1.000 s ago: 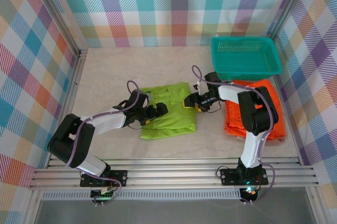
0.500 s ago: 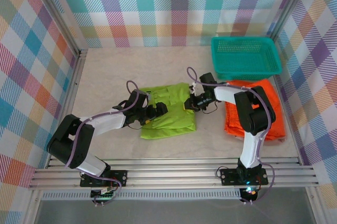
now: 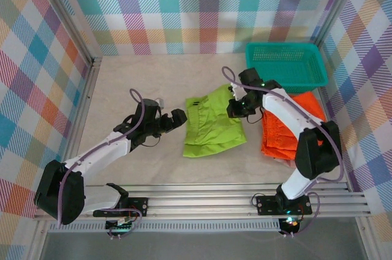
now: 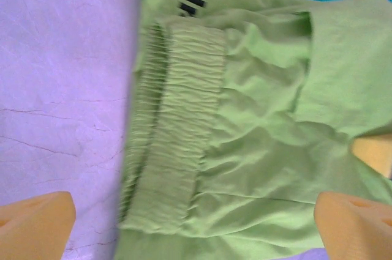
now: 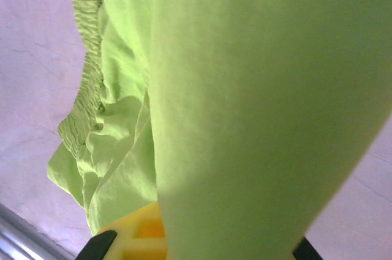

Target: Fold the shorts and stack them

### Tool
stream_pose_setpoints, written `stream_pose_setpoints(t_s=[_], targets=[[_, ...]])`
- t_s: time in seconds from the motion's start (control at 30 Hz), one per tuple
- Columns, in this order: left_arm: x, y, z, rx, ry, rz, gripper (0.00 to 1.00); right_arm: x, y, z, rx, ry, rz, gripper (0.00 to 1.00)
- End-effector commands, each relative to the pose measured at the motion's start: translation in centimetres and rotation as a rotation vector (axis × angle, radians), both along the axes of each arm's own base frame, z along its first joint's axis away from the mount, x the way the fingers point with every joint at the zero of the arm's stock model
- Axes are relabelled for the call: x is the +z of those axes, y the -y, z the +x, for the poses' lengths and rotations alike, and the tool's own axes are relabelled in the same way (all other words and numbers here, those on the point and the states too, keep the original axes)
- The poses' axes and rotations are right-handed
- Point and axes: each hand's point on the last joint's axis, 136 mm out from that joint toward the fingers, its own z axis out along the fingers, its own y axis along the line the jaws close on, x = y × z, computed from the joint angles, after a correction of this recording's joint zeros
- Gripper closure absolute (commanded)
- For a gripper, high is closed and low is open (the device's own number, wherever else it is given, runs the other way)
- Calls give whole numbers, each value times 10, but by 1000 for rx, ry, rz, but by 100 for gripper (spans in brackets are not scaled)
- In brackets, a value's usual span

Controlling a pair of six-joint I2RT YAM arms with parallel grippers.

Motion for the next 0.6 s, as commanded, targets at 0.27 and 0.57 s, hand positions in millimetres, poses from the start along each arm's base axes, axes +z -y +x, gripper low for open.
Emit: stream_pose_setpoints(t_s=[0.27, 0.57], targets=[[-4, 6, 8, 11, -26, -34, 0, 43, 86, -23, 38, 9, -444, 100], [-4, 6, 8, 10, -25, -37, 0, 79, 99, -17, 2, 59, -489, 100]])
